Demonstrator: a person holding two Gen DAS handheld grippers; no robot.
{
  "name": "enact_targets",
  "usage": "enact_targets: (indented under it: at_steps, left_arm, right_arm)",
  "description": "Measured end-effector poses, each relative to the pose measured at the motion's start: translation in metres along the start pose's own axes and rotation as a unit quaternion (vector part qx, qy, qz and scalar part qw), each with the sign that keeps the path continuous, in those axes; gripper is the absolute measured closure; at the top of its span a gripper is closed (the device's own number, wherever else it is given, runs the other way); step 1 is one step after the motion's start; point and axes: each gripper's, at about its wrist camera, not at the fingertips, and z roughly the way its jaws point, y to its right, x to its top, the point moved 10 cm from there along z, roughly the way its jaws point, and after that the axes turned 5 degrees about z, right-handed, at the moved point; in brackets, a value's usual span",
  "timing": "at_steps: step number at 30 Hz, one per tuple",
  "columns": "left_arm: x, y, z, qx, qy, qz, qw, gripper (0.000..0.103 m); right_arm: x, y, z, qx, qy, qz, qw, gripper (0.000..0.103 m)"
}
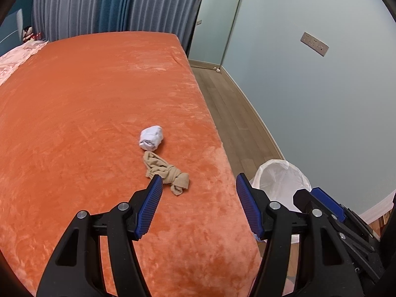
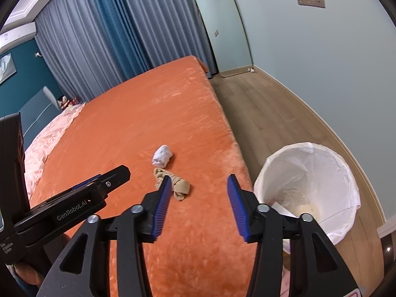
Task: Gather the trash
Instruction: 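Move both tools back to the bed toward the white sock and beige stocking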
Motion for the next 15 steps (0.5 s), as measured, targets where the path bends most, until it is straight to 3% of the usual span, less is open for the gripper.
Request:
enact_targets:
  at_steps: [9, 12, 15]
  left_arm:
    - [-0.016, -0.062, 0.003, 0.031, -0.011, -0.034, 0.9989, 0.044]
    - [-0.021, -0.083, 0.003, 0.044, -0.013, -0.043, 0.998, 0.032]
    - [-0.024, -0.102, 0.005, 0.062, -0.011, -0.047, 0.9969, 0.028]
  right_arm:
    - [-0.022, -0.03, 0.031, 0.003, -0.027, -0.021, 0.999, 0.046]
    - [-0.03, -0.038, 0.045, 0.003, -0.038, -0.026, 0.999, 0.045]
    - [-0.037, -0.047, 0.061, 0.001, -0.049, -0.03, 0.998, 0.042]
